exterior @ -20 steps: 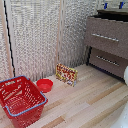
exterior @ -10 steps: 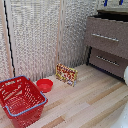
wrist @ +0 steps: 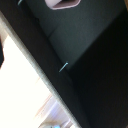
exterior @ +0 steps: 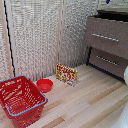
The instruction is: Compassionately, move the pinch receptors towards pink recepticle. Embrace the recepticle delicately and rise accordingly. Progress forward guided by applied tension and move towards the highest section of the storage unit. Place the recepticle delicately and shut the storage unit.
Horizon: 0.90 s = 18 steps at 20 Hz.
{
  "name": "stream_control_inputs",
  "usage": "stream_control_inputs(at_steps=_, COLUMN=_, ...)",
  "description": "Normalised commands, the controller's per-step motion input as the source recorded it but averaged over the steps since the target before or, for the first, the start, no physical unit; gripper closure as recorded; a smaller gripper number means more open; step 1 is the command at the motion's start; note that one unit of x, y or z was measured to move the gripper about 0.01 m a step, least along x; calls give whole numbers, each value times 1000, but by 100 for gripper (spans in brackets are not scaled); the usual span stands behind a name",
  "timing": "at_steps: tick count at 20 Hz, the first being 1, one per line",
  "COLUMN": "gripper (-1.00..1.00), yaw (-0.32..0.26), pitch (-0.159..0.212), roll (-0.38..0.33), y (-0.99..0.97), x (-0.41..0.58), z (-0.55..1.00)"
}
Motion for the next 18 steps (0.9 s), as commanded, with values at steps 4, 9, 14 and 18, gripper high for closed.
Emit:
stream_control_inputs(at_steps=4, gripper=-100, yaw=40, pitch=75, roll=-356, y=338, x=-342, z=-292)
stream_control_inputs(at_steps=9, gripper=-100, yaw=3, pitch=78, roll=-369, y=456, x=-285, z=-328)
stream_control_inputs(at_steps=14, gripper=-100, yaw=26, pitch=69, roll=-365, y=416, x=-121, z=-383)
stream_control_inputs(at_steps=18, gripper=-100, yaw=67, pitch=70, roll=-350, y=357, x=-4, z=-432)
